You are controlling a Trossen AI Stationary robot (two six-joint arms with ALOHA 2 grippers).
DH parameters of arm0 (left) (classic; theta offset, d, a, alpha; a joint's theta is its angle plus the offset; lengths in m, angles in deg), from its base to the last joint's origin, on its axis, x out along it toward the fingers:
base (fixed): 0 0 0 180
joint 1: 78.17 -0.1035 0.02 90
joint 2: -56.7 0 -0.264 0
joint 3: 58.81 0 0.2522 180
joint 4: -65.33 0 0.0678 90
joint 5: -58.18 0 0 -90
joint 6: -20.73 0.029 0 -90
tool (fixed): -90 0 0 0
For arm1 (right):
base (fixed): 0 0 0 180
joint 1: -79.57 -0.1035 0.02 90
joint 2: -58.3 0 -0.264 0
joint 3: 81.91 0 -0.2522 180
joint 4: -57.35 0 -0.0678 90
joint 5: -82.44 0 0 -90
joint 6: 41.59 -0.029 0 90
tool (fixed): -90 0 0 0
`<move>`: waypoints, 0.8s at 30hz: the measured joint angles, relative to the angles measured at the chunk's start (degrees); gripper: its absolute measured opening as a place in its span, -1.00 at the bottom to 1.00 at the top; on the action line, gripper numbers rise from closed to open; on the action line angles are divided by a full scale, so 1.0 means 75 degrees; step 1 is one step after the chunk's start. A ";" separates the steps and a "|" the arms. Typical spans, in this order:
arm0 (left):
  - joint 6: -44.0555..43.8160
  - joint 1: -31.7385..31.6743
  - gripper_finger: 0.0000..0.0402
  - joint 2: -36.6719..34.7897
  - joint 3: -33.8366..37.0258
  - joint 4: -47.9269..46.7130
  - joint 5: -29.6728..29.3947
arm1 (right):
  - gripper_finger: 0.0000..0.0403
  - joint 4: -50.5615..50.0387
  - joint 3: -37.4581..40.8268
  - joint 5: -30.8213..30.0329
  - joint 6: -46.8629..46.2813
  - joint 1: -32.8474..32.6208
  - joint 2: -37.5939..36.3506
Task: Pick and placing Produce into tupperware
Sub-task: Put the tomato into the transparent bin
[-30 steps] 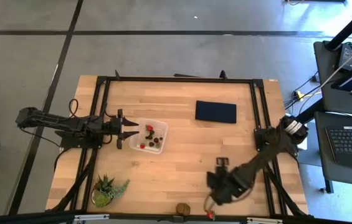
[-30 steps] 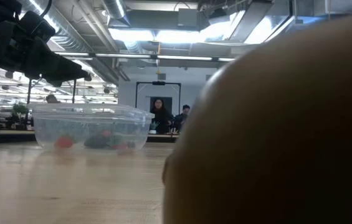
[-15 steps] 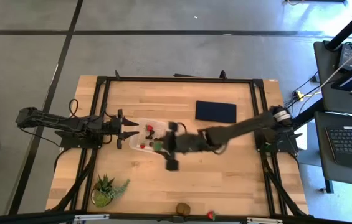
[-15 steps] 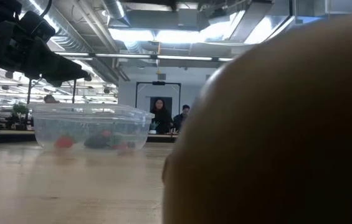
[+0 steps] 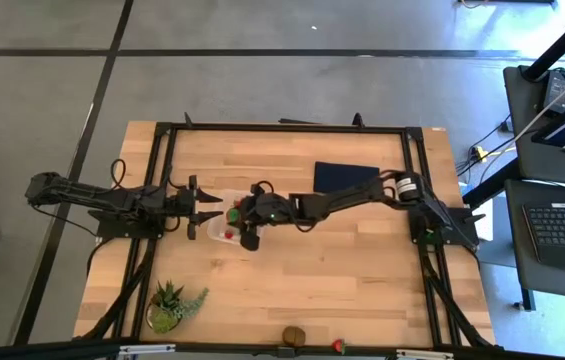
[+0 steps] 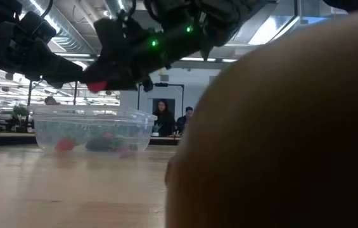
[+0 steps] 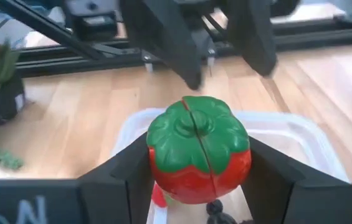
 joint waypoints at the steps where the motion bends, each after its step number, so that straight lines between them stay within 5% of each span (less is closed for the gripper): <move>1: 0.0000 0.0000 -0.15 0.0000 0.0000 0.0000 0.0003 | -0.01 0.0003 -0.0003 0.0003 -0.0084 0.0037 0.0048; 24: 0.0003 0.0000 -0.16 0.0003 0.0000 -0.0003 0.0003 | 0.10 0.0053 -0.0006 0.0149 0.0004 0.0066 0.0071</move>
